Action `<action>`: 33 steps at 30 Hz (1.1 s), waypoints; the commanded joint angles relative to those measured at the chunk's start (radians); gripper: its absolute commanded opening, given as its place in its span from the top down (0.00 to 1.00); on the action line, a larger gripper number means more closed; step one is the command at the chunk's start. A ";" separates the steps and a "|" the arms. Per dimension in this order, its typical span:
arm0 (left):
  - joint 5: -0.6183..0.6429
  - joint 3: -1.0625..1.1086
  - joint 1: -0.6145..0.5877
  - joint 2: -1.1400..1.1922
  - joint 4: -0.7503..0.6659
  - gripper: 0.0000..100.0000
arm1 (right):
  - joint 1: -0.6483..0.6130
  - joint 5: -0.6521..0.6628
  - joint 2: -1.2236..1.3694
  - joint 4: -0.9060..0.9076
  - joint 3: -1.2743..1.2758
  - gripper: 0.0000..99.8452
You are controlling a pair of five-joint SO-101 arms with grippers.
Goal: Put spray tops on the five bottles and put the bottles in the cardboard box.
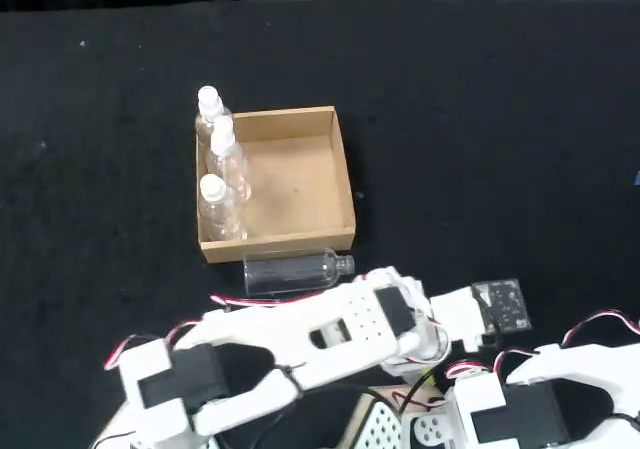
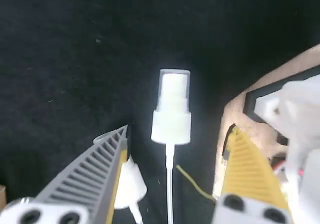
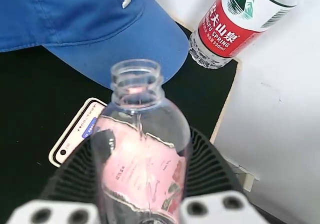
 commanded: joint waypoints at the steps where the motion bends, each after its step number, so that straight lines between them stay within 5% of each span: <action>1: -0.008 -0.130 0.022 0.095 0.002 0.72 | 0.011 0.006 -0.001 -0.029 -0.059 0.99; 13: -0.008 -0.277 0.044 0.163 0.173 0.91 | 0.014 0.006 -0.001 -0.029 -0.059 0.99; 23: -0.005 -0.275 0.050 0.149 0.273 0.92 | 0.011 0.006 -0.002 -0.029 -0.061 0.99; 33: 0.074 -0.031 0.048 -0.201 0.264 0.92 | -0.006 -0.002 -0.010 0.003 -0.070 0.99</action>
